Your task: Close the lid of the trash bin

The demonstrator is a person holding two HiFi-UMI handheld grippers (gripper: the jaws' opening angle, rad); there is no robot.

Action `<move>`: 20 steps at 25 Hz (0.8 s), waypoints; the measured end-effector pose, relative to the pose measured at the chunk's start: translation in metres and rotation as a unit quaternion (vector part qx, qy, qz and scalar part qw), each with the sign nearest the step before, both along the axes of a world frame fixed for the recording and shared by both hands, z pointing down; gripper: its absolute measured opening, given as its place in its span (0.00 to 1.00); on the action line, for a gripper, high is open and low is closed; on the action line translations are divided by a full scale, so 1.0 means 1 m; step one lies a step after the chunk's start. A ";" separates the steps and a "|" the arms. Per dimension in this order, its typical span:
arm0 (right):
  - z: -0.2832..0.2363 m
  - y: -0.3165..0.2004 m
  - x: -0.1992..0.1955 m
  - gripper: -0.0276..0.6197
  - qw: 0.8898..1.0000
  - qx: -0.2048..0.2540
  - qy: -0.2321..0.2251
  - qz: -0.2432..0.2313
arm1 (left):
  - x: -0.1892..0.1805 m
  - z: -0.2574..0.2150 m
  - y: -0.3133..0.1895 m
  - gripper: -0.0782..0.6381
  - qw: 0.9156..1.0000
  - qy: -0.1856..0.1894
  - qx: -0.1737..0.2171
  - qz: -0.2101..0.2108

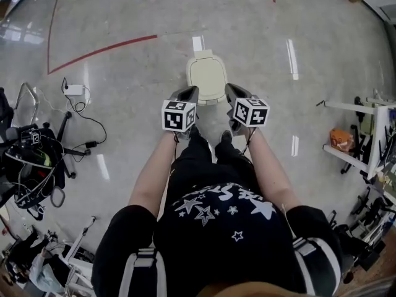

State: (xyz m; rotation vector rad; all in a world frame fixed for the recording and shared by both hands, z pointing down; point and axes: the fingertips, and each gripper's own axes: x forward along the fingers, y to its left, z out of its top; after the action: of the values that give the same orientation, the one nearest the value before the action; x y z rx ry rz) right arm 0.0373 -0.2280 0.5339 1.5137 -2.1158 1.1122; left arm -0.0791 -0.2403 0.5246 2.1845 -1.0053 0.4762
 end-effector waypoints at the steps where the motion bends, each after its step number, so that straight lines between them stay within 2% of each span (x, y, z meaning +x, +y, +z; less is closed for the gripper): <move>1: -0.005 0.003 0.002 0.05 1.000 0.002 -0.003 -0.002 | 0.002 -0.007 0.002 0.12 1.000 0.001 0.005 0.000; 6: -0.021 0.018 0.007 0.05 0.999 0.009 -0.015 -0.027 | 0.008 -0.033 0.014 0.12 0.999 0.003 0.025 -0.020; 12: -0.050 0.035 0.008 0.05 0.997 0.042 -0.018 -0.065 | 0.006 -0.062 0.045 0.12 0.997 0.007 0.050 -0.054; 20: -0.087 0.062 0.054 0.05 0.994 0.087 -0.024 -0.062 | 0.020 -0.099 0.088 0.12 0.992 0.012 0.093 -0.089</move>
State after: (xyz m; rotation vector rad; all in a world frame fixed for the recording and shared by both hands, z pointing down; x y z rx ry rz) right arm 0.0909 -0.1663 0.4473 1.4175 -2.3579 0.9520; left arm -0.0594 -0.1525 0.4256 2.2294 -1.2628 0.2828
